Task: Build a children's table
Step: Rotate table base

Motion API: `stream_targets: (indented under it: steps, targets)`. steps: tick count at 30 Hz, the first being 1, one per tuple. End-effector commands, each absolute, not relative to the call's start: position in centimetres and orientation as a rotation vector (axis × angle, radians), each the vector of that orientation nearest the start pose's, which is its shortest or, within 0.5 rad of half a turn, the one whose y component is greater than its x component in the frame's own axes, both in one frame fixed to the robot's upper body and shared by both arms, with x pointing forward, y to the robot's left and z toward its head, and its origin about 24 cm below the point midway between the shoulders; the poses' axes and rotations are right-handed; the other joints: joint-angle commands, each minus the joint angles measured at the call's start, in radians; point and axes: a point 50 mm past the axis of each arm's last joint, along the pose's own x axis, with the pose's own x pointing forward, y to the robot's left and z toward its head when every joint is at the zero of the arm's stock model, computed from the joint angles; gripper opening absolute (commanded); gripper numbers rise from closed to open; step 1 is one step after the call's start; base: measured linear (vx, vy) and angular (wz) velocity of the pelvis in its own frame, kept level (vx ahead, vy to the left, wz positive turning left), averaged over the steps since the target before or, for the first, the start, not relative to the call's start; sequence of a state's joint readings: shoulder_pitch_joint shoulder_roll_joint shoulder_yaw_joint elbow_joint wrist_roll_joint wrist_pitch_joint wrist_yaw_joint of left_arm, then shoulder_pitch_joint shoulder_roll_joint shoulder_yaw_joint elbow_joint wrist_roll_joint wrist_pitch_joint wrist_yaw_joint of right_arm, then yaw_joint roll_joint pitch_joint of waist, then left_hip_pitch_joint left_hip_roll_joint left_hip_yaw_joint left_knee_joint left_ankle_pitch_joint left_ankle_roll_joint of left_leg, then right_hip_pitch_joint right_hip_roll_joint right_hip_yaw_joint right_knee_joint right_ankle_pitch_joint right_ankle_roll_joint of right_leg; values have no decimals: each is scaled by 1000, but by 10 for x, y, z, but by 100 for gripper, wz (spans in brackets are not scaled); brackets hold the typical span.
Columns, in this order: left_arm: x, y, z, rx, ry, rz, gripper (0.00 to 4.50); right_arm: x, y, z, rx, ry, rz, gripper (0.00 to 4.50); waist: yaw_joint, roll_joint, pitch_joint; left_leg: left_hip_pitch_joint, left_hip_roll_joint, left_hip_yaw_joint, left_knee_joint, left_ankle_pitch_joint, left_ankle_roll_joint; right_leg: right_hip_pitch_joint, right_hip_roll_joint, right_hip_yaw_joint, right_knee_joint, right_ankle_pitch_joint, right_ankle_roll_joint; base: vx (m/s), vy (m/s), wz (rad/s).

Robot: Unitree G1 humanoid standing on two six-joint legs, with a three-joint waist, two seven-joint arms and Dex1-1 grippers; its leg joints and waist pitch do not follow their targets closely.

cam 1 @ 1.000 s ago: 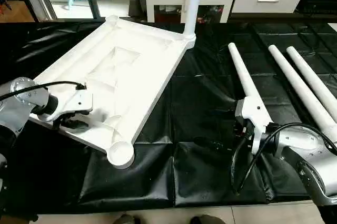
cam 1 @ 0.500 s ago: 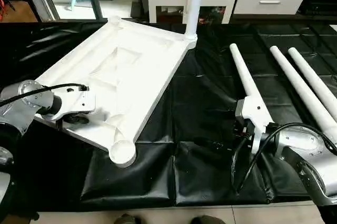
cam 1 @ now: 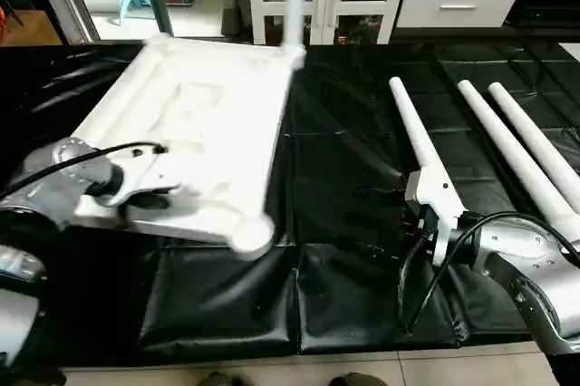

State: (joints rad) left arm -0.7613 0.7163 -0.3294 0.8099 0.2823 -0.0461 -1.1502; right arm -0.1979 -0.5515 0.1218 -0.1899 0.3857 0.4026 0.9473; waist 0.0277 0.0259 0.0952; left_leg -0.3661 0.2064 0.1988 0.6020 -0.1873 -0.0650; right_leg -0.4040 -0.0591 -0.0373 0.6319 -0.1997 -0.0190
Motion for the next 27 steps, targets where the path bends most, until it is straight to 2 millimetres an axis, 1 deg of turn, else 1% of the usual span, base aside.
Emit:
stream_targets:
  steps: [1, 2, 3, 4, 5, 7, 8, 10, 11, 12, 14, 18, 19, 20, 22, 23, 24, 25, 26, 27]
  targets:
    - [334, 258, 88, 833, 735, -988, 38, 254, -158, 106, -173, 172, 1143, 450, 0, 0, -63, 14, 26, -20, -76, -228, 0, 40, -72, 50, -90, -210, -231, 0, 0, 0]
    - [331, 250, 86, 795, 737, -1027, 34, 254, -158, 106, -171, 171, 1144, 450, -1, 0, -64, 14, 26, -20, -76, -221, 3, 40, -71, 50, -88, -191, -234, 0, 0, 0]
    - [329, 246, 85, 785, 733, -1051, 18, 254, -158, 106, -171, 171, 1144, 450, -2, 0, -64, 14, 27, -19, -76, -219, 5, 40, -70, 50, -87, -183, -236, 0, 0, 0]
    - [329, 246, 85, 785, 733, -1051, 18, 254, -158, 106, -171, 171, 1144, 450, -2, 0, -64, 13, 26, -19, -75, -216, 6, 40, -70, 50, -86, -176, -239, 0, 0, 0]
    - [328, 242, 84, 771, 729, -1056, 13, 254, -158, 106, -171, 171, 1145, 450, -4, 1, -65, 14, 27, -18, -75, -214, 11, 41, -70, 49, -85, -163, -243, 0, 0, 0]
    - [328, 241, 84, 769, 728, -1057, 4, 254, -158, 106, -171, 171, 1144, 450, -3, 1, -63, 14, 25, -17, -74, -216, 16, 39, -68, 49, -88, -171, -240, 0, 0, 0]
    - [327, 238, 83, 760, 724, -1060, 4, 254, -157, 106, -171, 171, 1144, 450, -3, 3, -67, 14, 27, -18, -75, -218, 12, 43, -70, 49, -86, -171, -241, 0, 0, 0]
    - [323, 229, 80, 740, 722, -1068, 4, 254, -157, 105, -170, 170, 1144, 450, -4, 1, -65, 16, 30, -18, -76, -224, 10, 41, -71, 49, -87, -174, -244, 0, 0, 0]
    - [322, 229, 80, 740, 723, -1069, 4, 254, -157, 105, -170, 170, 1144, 450, -4, 1, -64, 16, 28, -18, -76, -229, 11, 39, -70, 49, -90, -188, -242, 0, 0, 0]
    - [317, 227, 78, 735, 736, -1076, 4, 253, -157, 105, -171, 170, 1143, 450, -3, 2, -64, 16, 30, -19, -77, -236, 8, 39, -71, 49, -91, -210, -236, 0, 0, 0]
    - [315, 229, 77, 740, 752, -1071, 4, 254, -157, 105, -171, 170, 1141, 450, -3, 2, -63, 18, 27, -17, -77, -245, 9, 37, -68, 49, -95, -233, -227, 0, 0, 0]
    - [306, 235, 76, 750, 790, -1059, 4, 256, -158, 104, -171, 174, 1121, 450, -6, 0, -64, 18, 25, -19, -78, -258, 5, 36, -67, 49, -98, -269, -208, 0, 0, 0]
    - [303, 236, 75, 757, 801, -1062, 4, 258, -158, 104, -171, 175, 1102, 450, -6, 1, -65, 17, 28, -21, -79, -251, 2, 37, -69, 49, -95, -264, -209, 0, 0, 0]
    - [301, 238, 75, 768, 805, -1064, 4, 260, -159, 104, -172, 173, 1083, 450, -9, 1, -65, 14, 27, -22, -79, -249, 3, 38, -69, 48, -95, -262, -208, 0, 0, 0]
    - [298, 239, 75, 790, 800, -1065, 4, 265, -160, 105, -174, 164, 1038, 450, -15, -2, -66, 15, 25, -21, -79, -254, 3, 36, -67, 48, -96, -270, -206, 0, 0, 0]
    - [296, 238, 78, 810, 775, -1082, 4, 271, -162, 106, -171, 152, 980, 450, -23, -1, -66, 13, 23, -22, -79, -251, 0, 35, -67, 47, -95, -270, -209, 0, 0, 0]
    - [295, 237, 80, 789, 768, -1096, 28, 274, -163, 107, -167, 145, 960, 450, -25, -1, -67, 12, 23, -22, -79, -245, 0, 38, -66, 47, -94, -264, -209, 0, 0, 0]
    - [294, 236, 82, 775, 762, -1111, 42, 277, -164, 108, -149, 145, 945, 450, -25, -3, -66, 15, 23, -19, -77, -242, 4, 34, -64, 47, -96, -256, -209, 0, 0, 0]
    - [293, 236, 84, 766, 761, -1119, 53, 278, -165, 109, -142, 143, 932, 450, -25, -2, -68, 15, 23, -20, -76, -237, 4, 36, -66, 48, -92, -245, -214, 0, 0, 0]
    - [292, 236, 87, 754, 761, -1130, 53, 281, -167, 111, -134, 139, 915, 450, -25, -1, -67, 14, 23, -20, -77, -230, 6, 35, -65, 48, -92, -235, -216, 0, 0, 0]
